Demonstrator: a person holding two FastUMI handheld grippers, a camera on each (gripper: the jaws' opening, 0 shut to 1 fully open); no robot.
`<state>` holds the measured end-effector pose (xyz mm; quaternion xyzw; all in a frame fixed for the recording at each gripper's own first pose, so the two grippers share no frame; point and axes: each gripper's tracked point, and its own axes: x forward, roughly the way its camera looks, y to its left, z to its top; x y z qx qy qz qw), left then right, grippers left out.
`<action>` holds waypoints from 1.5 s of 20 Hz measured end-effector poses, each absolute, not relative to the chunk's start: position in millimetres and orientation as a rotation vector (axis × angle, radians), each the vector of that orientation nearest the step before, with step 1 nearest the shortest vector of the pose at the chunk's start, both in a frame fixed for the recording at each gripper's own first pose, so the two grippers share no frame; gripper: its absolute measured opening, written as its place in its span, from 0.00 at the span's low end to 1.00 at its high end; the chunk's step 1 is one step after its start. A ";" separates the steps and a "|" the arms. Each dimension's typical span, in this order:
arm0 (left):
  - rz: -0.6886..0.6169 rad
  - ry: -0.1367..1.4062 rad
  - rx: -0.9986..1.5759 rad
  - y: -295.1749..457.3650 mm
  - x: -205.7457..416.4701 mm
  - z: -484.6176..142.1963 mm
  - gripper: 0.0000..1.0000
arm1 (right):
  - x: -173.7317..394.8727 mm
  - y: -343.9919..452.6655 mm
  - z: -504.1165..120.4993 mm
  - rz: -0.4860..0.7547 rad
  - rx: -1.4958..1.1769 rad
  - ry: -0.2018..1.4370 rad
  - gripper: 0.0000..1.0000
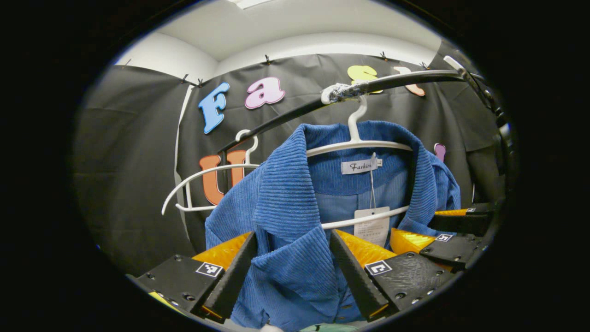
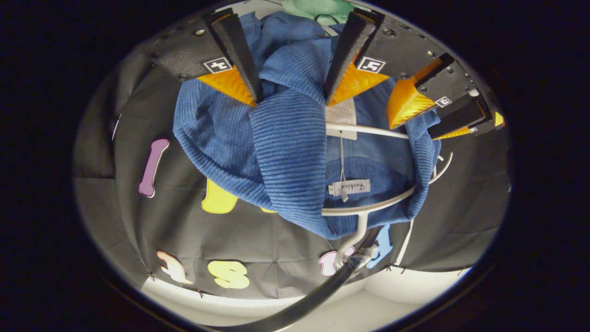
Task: Grasp the clothes on the hanger with both hands and then place them into the laundry hamper below.
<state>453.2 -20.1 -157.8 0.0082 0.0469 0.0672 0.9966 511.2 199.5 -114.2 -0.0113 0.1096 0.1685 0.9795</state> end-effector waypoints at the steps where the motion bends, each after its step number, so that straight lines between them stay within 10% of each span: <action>1: 0.142 0.096 0.021 -17.7 454.1 -158.9 0.95 | 513.0 198.3 -115.4 0.341 -0.015 0.226 0.81; 5: 0.152 0.121 0.017 -12.8 459.9 -167.7 0.80 | 519.9 194.7 -125.4 0.350 0.032 0.247 0.53; 8: 0.108 0.159 0.012 -13.7 463.9 -174.9 0.45 | 521.4 195.4 -131.7 0.378 0.065 0.265 0.22; 14: 0.163 0.177 0.046 5.3 460.0 -180.1 0.04 | 523.7 192.4 -129.6 0.481 0.119 0.286 0.07; 30: 0.279 0.128 0.067 74.1 446.2 -141.1 0.04 | 538.3 121.8 -93.4 0.477 0.163 0.261 0.05</action>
